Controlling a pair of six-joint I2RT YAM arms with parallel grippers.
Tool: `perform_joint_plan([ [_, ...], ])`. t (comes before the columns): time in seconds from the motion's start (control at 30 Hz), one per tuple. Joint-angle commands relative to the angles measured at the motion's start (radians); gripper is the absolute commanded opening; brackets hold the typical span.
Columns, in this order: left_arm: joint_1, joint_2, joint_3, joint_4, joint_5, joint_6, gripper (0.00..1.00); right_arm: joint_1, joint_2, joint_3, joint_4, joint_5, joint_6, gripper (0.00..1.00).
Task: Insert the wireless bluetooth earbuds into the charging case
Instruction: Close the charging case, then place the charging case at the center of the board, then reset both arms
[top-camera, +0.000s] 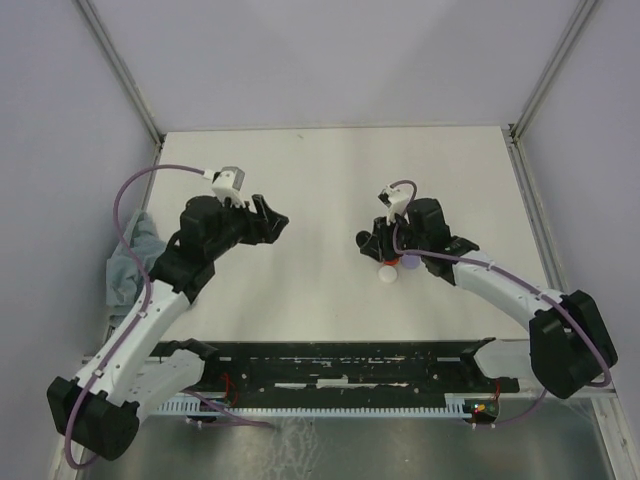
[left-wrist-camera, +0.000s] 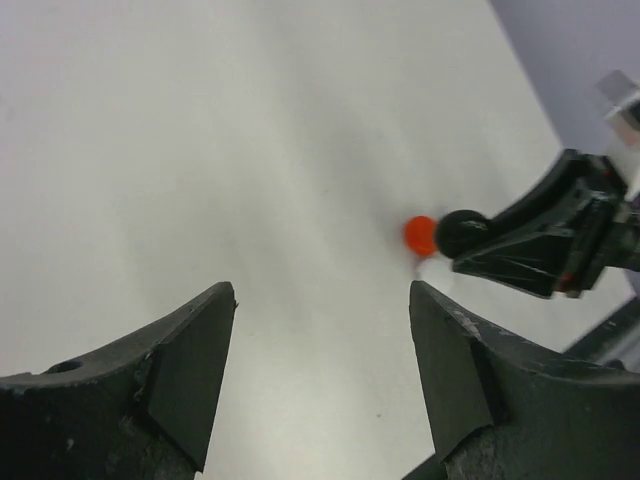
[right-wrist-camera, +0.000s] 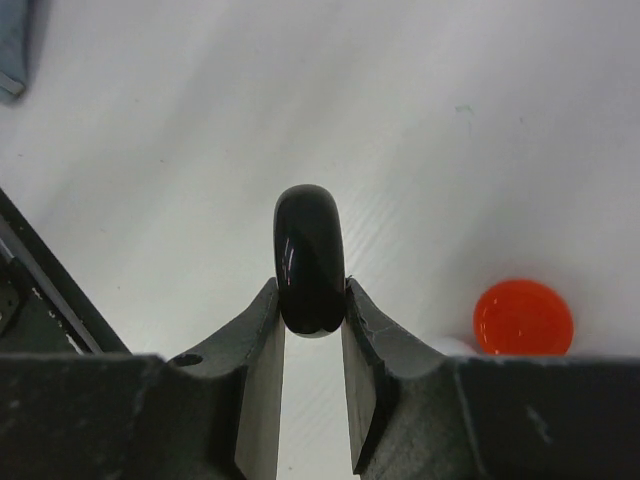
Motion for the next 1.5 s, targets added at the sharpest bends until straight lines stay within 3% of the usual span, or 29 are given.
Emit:
perform_joint_plan([
  [0.0, 0.006, -0.101, -0.114, -0.040, -0.345, 0.045, 0.78, -0.003, 0.072, 0.033, -0.208, 0.116, 0.066, 0.06],
  [0.2, 0.012, -0.164, -0.204, -0.018, -0.478, 0.002, 0.85, -0.002, 0.212, 0.078, -0.220, 0.101, 0.148, 0.10],
  [0.37, 0.036, -0.154, -0.216, -0.021, -0.488, -0.034, 0.89, -0.002, 0.290, 0.102, -0.194, 0.118, 0.175, 0.15],
  [0.7, 0.067, -0.175, -0.201, -0.047, -0.463, -0.057, 0.89, -0.002, 0.368, 0.179, -0.298, 0.195, 0.198, 0.44],
  [0.93, 0.067, -0.231, -0.173, -0.083, -0.497, -0.061, 0.89, -0.003, 0.284, 0.181, -0.355, 0.235, 0.182, 0.58],
  [1.13, 0.067, -0.308, -0.120, -0.125, -0.534, -0.037, 0.93, -0.002, 0.106, 0.212, -0.415, 0.344, 0.121, 0.71],
  [1.2, 0.067, -0.343, -0.100, -0.138, -0.554, -0.016, 1.00, -0.002, 0.018, 0.218, -0.429, 0.396, 0.093, 0.78],
  [1.33, 0.067, -0.424, -0.061, -0.158, -0.608, 0.043, 0.99, -0.004, -0.146, 0.229, -0.461, 0.552, 0.034, 0.89],
  [1.37, 0.067, -0.445, -0.054, -0.163, -0.628, 0.057, 0.99, -0.004, -0.184, 0.235, -0.474, 0.601, 0.019, 0.98],
  [1.47, 0.067, -0.506, -0.044, -0.170, -0.677, 0.096, 0.99, -0.004, -0.279, 0.253, -0.520, 0.747, -0.020, 0.99],
])
